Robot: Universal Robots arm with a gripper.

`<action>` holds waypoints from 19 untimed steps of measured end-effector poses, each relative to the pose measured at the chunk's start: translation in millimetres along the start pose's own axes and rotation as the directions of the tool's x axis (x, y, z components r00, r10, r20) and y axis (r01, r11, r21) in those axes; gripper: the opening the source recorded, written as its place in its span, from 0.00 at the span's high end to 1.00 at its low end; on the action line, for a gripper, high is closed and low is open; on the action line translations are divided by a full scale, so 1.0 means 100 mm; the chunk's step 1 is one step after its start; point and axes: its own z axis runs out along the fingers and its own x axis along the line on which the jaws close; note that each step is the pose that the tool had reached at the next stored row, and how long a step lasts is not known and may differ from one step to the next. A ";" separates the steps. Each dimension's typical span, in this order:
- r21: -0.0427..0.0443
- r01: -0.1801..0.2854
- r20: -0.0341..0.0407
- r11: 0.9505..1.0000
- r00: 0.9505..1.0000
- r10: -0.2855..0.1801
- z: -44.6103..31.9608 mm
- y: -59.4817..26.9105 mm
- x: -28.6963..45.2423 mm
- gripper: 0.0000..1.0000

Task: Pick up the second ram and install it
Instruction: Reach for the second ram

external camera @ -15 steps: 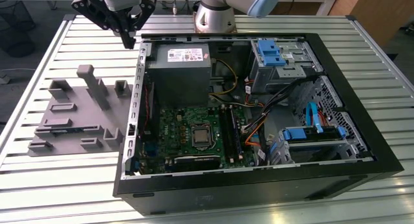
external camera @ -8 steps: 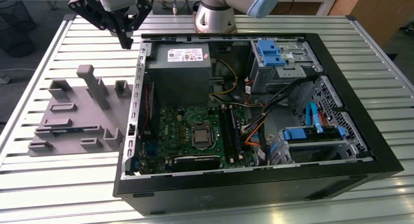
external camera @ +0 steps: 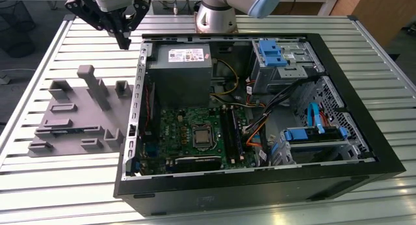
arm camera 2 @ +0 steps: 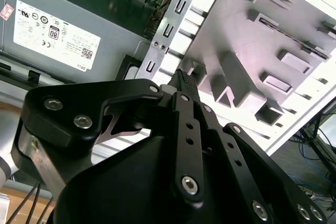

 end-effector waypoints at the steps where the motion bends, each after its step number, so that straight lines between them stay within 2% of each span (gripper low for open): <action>1: 0.000 0.000 0.000 1.000 1.000 0.000 0.000 -0.001 0.007 0.89; 13: 0.000 0.000 0.000 1.000 1.000 0.000 0.004 -0.008 0.103 0.89; 19: 0.000 0.000 0.000 1.000 1.000 0.000 0.004 -0.009 0.111 0.89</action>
